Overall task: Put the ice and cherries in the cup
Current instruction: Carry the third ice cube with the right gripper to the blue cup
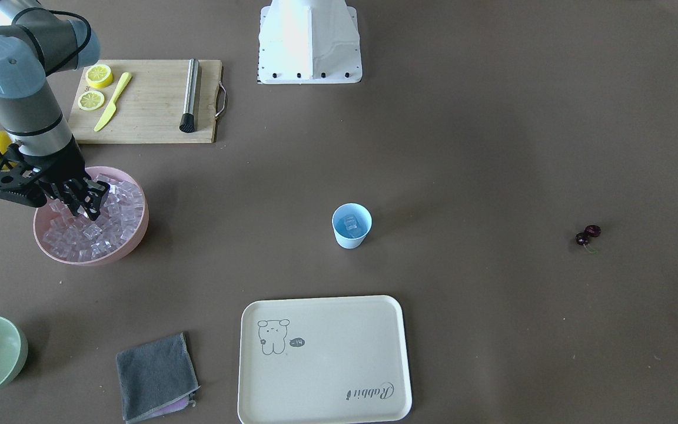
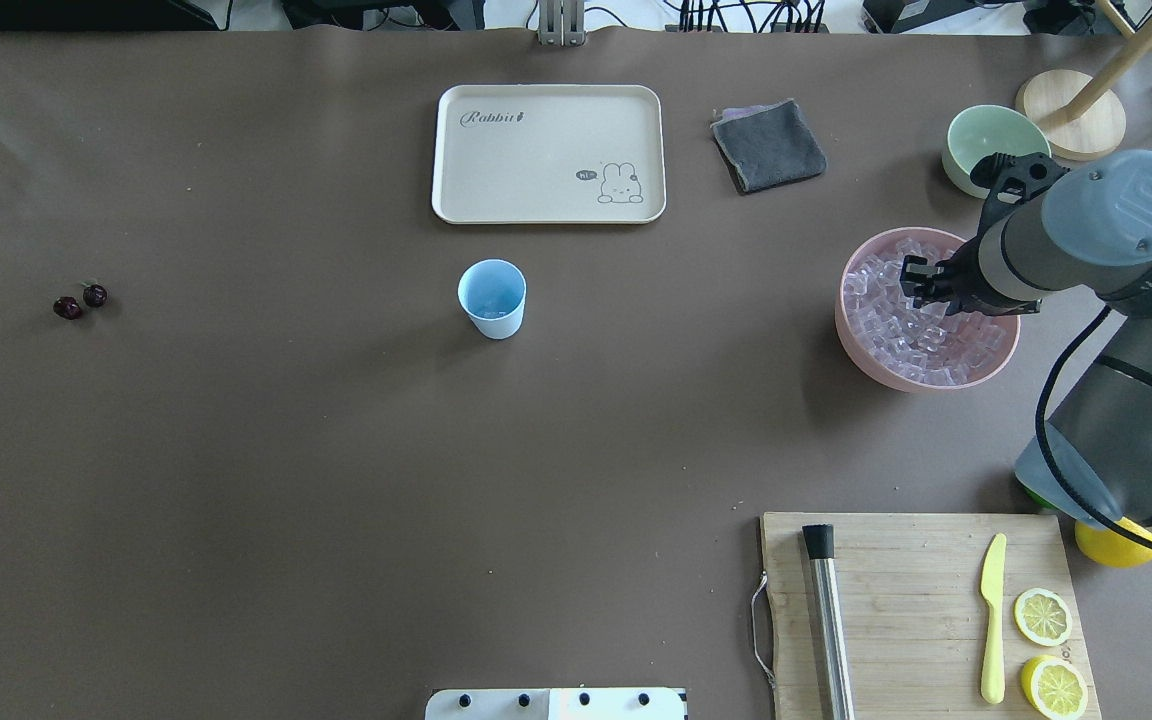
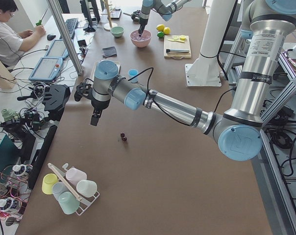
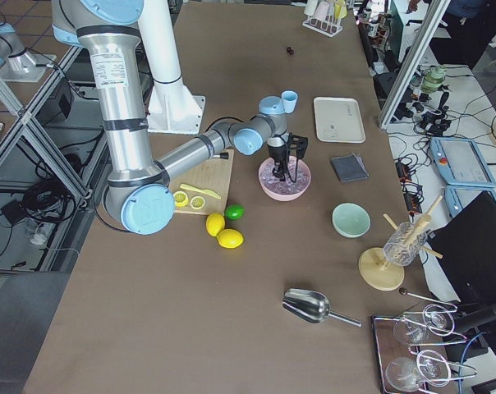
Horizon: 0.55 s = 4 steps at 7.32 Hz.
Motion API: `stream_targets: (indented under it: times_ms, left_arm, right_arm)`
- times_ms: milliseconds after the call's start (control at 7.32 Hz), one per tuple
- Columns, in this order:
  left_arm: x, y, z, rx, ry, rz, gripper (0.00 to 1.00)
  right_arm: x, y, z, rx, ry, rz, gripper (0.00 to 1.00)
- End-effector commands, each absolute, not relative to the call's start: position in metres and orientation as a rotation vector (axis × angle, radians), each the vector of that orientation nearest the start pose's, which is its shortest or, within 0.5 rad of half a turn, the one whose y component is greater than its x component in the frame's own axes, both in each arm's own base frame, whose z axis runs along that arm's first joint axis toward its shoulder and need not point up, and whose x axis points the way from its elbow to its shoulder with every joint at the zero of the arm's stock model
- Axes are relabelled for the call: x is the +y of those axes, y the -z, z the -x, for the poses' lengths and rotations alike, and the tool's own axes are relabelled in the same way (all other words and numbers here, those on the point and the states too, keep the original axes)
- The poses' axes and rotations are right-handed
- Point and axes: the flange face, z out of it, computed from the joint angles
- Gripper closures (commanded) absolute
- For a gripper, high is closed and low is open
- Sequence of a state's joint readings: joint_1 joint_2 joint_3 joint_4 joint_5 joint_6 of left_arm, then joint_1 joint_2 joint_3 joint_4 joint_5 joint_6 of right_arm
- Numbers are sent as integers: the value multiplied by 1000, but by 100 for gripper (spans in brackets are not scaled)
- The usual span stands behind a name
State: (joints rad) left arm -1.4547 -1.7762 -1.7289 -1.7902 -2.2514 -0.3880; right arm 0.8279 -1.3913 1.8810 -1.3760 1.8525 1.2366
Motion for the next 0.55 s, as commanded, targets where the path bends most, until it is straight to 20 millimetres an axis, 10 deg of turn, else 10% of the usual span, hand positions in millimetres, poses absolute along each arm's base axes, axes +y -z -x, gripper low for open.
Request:
stream_targets:
  times_ms: [0, 410]
  left_arm:
    - [-582, -448, 3, 783, 52, -377, 2]
    - [-579, -443, -10, 791, 27, -378, 2]
  right_arm:
    - [-513, -307, 304, -858, -366, -271, 100]
    - [-503, -176, 362, -1030, -262, -393, 100]
